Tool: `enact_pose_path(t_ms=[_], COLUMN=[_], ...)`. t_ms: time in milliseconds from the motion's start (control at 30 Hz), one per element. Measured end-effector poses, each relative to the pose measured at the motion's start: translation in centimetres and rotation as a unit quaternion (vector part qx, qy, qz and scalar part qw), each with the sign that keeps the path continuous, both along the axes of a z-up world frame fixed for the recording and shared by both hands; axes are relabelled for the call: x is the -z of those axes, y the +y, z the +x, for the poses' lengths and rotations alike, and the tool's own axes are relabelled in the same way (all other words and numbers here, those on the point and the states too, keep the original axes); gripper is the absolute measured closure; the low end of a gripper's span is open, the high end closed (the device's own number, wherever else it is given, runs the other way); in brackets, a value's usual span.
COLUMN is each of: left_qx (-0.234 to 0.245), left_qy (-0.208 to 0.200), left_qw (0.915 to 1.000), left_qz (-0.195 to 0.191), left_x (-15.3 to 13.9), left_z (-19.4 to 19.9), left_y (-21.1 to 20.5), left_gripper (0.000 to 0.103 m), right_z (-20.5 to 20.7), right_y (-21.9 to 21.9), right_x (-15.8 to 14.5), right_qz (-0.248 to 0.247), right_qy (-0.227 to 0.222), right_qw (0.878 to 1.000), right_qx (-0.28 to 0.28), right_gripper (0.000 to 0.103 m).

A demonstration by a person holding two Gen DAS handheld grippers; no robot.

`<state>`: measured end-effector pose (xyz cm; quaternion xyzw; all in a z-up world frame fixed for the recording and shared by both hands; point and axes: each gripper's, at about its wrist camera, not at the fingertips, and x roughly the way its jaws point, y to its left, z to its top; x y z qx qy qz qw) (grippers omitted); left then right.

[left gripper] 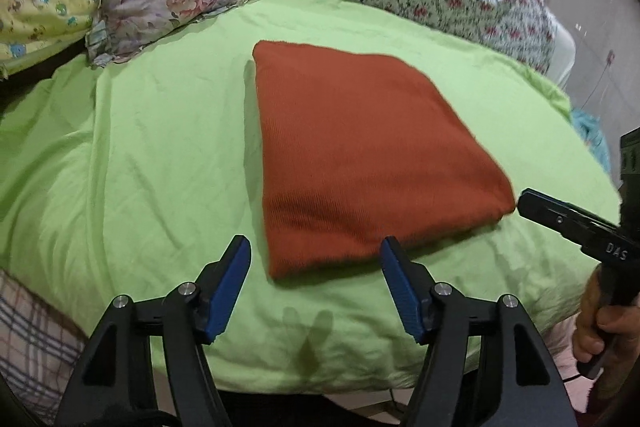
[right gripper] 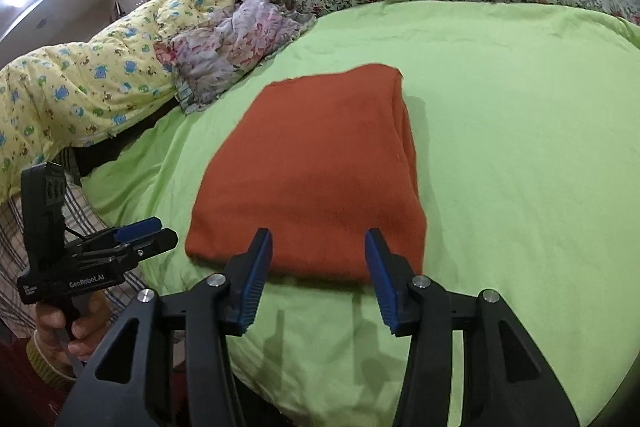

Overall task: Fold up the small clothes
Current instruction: 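Release the sweater and pull both grippers back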

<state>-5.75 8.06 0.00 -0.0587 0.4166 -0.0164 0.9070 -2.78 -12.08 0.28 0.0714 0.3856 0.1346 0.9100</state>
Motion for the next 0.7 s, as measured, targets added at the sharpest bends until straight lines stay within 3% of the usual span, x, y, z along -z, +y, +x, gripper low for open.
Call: enact_pose_path(t_ms=[167,400,533,700], left_qx=[-0.007,-0.019,-0.021,-0.035], left_qy=[0.013,0.025,0.018,0.031], left_qw=[0.9994,0.9985,0.9996,0.9973], left_qz=[0.031,0.044,-0.003,-0.056], left_x=[0.7,0.8,-0.3,-0.7], left_z=[-0.1,0.9,3.4,9.6], left_y=[-0.6,0.3,2.5,6.0], left_gripper=[0.029,0.025,0.020,0.020], right_z=[-1.6,-2.8,-1.9,2.6], right_y=[-0.9,-1.2,-1.5,-2.1], right_x=[1.6,2.5,1.5,-0.2], right_qz=[0.003,0.008,0.014,0.023], right_qy=[0.021,0.032,0.024,0.007], right_qw=[1.000,0.999,0.999,1.000], right_qx=[0.013,0.027,0.026,0.019], right_gripper=[0.053,0.053,0.049,0.046])
